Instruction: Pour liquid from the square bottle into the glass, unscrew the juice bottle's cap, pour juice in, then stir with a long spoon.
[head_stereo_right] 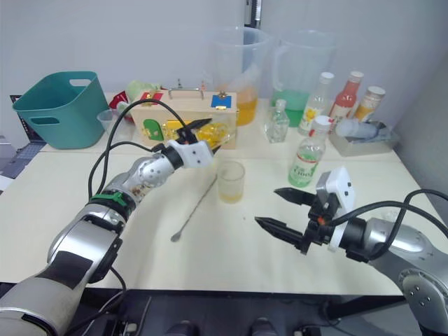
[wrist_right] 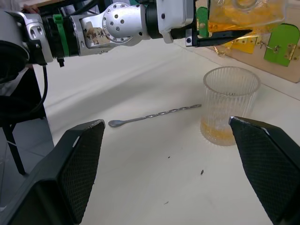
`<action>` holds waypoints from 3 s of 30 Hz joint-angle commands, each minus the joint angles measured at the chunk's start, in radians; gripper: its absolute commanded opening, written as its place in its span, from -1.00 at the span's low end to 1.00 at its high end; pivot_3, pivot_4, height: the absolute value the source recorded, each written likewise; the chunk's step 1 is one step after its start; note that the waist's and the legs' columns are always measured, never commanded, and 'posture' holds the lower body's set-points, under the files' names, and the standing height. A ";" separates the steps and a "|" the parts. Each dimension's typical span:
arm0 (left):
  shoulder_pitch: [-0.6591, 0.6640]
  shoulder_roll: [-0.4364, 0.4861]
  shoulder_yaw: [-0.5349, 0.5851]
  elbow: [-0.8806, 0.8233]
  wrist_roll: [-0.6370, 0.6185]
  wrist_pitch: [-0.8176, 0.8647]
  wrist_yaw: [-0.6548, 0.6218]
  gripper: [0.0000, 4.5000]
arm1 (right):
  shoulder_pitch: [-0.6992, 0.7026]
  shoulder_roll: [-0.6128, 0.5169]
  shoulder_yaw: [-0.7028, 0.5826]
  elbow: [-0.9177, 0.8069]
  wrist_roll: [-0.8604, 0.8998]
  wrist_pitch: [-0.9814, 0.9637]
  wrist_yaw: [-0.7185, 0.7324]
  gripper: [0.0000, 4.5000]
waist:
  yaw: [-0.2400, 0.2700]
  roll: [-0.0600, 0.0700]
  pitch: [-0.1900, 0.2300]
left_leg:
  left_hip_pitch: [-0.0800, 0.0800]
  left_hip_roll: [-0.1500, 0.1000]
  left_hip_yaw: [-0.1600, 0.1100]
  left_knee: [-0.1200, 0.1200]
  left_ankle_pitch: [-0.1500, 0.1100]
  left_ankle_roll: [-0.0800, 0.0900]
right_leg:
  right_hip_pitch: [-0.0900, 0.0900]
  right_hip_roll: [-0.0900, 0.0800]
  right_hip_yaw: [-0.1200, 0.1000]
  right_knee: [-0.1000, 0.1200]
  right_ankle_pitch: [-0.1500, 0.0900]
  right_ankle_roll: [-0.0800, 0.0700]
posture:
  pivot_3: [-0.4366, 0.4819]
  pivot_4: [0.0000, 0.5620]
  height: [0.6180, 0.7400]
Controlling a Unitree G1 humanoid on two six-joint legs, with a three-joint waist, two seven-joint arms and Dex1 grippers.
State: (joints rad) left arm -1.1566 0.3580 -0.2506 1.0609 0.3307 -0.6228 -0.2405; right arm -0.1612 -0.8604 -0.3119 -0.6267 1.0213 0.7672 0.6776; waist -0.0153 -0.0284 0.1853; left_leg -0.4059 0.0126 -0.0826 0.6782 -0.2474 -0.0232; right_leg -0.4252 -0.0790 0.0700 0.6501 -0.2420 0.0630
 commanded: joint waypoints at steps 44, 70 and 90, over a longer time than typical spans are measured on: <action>0.488 0.130 0.466 -0.858 -0.532 0.949 -0.116 0.99 | -0.265 0.029 0.170 0.147 -0.065 0.017 0.162 1.00 | -0.023 0.000 0.000 | 0.004 0.000 -0.001 0.001 0.000 0.000 | 0.000 0.000 0.000 0.007 0.000 -0.001 | -0.05 -0.47 1.00; 0.528 0.426 0.412 -1.148 -0.817 1.006 -0.761 0.99 | -0.314 0.076 0.155 0.211 -0.094 0.012 0.112 1.00 | -0.033 0.000 0.000 | 0.007 0.001 0.000 0.000 0.000 0.000 | 0.002 0.001 0.002 0.005 0.000 -0.001 | -0.05 -0.47 1.00; 1.015 0.388 0.603 -0.917 -0.738 0.654 -0.754 0.99 | 0.102 0.140 -0.066 0.312 -0.299 -0.279 0.152 1.00 | -0.015 0.000 -0.001 | 0.009 0.002 0.001 -0.002 -0.001 0.001 | 0.004 0.001 0.001 -0.002 -0.001 -0.003 | -0.05 -0.47 1.00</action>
State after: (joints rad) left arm -0.1442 0.7387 0.3200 0.1373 -0.3886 0.0612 -0.9823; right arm -0.0782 -0.7250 -0.3206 -0.3283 0.7398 0.5388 0.8150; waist -0.0300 -0.0279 0.1843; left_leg -0.3971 0.0149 -0.0814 0.6760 -0.2482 -0.0223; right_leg -0.4215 -0.0783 0.0714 0.6481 -0.2425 0.0604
